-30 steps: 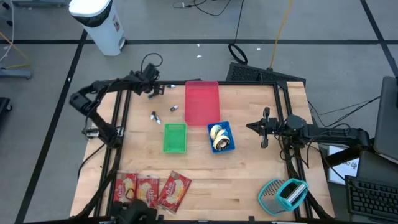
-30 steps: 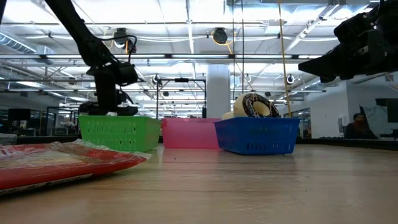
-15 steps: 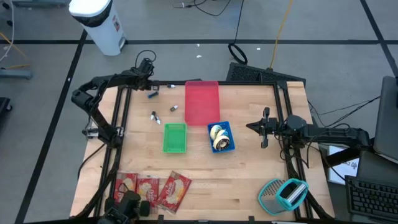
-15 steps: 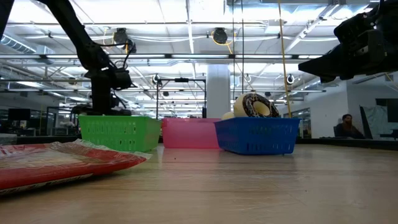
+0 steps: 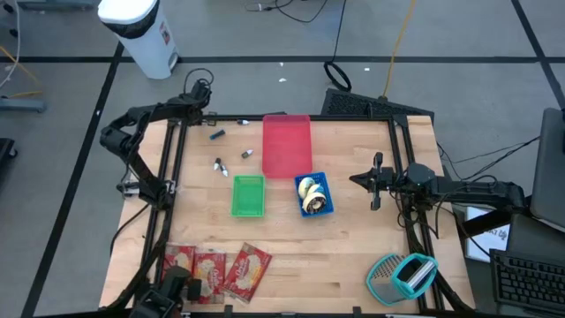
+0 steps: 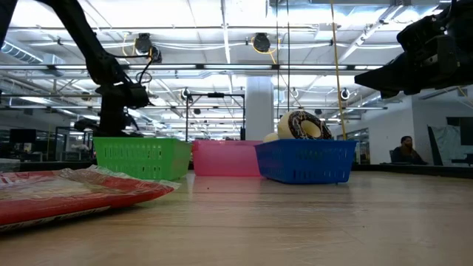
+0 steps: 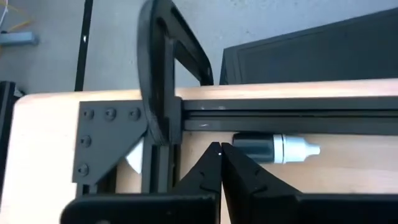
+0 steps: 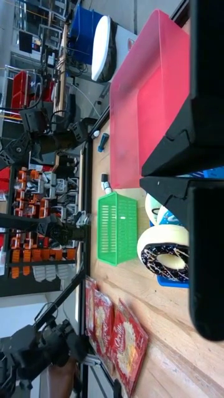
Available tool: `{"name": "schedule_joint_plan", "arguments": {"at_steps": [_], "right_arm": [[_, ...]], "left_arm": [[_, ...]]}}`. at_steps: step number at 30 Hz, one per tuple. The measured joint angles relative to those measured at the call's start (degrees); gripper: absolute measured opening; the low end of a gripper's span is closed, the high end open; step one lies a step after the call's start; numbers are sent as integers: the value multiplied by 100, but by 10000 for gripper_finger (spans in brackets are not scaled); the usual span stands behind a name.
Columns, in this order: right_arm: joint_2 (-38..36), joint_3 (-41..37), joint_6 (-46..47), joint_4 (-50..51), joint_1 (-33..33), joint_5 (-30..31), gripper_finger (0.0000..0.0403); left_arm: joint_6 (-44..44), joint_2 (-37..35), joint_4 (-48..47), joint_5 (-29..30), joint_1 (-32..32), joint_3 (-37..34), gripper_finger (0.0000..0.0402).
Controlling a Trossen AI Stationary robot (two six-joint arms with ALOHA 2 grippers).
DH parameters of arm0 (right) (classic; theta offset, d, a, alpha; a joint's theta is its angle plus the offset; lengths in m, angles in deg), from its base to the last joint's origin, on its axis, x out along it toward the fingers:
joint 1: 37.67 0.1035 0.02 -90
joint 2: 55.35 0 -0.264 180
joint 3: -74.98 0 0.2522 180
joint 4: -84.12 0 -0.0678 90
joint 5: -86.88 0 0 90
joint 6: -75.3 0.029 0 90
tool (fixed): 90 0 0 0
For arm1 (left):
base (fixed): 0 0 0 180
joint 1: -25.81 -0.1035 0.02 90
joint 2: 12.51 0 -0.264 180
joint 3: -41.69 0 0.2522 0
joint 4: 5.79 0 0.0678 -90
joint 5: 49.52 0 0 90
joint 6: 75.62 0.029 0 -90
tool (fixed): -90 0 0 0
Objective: Pick & Place Food Item
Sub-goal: Put the purple food coloring bottle into the green bin
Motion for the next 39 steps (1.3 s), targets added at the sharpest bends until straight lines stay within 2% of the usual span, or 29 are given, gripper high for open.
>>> {"name": "schedule_joint_plan", "arguments": {"at_steps": [6,12,14,20,29,35,39], "right_arm": [[0,0,2,0,-2,1,4],[2,0,-1,-2,0,-1,2],[2,-2,4,-2,-2,1,3],[2,-2,4,-2,0,-1,3],[2,-2,4,-2,0,1,4],[2,-2,4,-2,0,-1,2],[2,-2,6,-2,0,0,3]], "left_arm": [[80,471,213,-277,54,81,2],[273,429,69,-248,333,99,2],[417,341,50,-453,375,95,4],[478,85,-188,-1694,489,59,2],[510,-169,-935,-1851,670,73,3],[505,-335,-952,-1840,807,75,29],[255,-341,-637,-2127,1032,75,61]]}}
